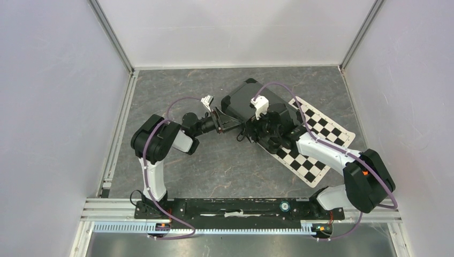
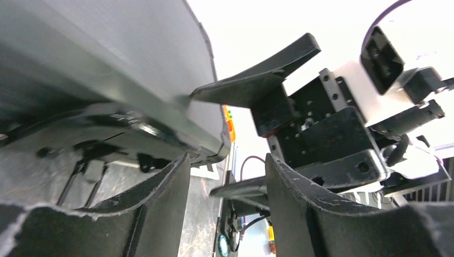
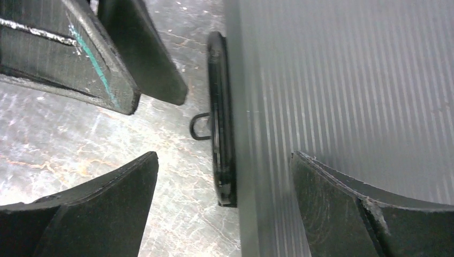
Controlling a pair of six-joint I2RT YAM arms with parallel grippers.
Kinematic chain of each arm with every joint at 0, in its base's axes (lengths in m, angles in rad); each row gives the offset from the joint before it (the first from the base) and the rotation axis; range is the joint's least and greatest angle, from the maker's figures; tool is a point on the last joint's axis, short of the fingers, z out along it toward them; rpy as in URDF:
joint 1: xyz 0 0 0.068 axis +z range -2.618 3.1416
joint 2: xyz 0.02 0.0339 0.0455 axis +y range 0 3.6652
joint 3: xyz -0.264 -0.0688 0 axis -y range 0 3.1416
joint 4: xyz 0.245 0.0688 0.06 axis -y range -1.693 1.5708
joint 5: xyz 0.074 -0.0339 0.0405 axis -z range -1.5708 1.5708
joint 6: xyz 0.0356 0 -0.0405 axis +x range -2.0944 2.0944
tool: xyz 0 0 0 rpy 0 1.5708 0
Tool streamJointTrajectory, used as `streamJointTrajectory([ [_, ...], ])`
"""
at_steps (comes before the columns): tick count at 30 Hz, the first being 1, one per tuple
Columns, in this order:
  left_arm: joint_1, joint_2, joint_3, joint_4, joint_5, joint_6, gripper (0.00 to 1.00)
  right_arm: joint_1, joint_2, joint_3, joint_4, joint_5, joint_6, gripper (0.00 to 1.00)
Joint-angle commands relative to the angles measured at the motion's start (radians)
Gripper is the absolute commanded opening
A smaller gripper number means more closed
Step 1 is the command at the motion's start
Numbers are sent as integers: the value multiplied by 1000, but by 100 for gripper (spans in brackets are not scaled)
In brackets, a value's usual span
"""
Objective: Pack up texas hold em set
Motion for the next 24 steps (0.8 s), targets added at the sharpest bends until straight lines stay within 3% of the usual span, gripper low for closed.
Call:
streamJointTrajectory([
  [1,-8,-41,32,88,38,-26,60,17,5,-30,-40,-125,-17,98],
  [10,-15,-4,45,63,33,-1,60,107,77,34,-138,259,-76,91],
  [14,-15,-46,23,19,31,32,60,118,99,44,-153,371,-65,80],
  [18,-15,-159,-21,-201,8,167,62,118,113,41,-153,416,-59,72],
  [24,-17,-338,-96,-549,-83,355,70,119,124,35,-142,438,-50,50],
])
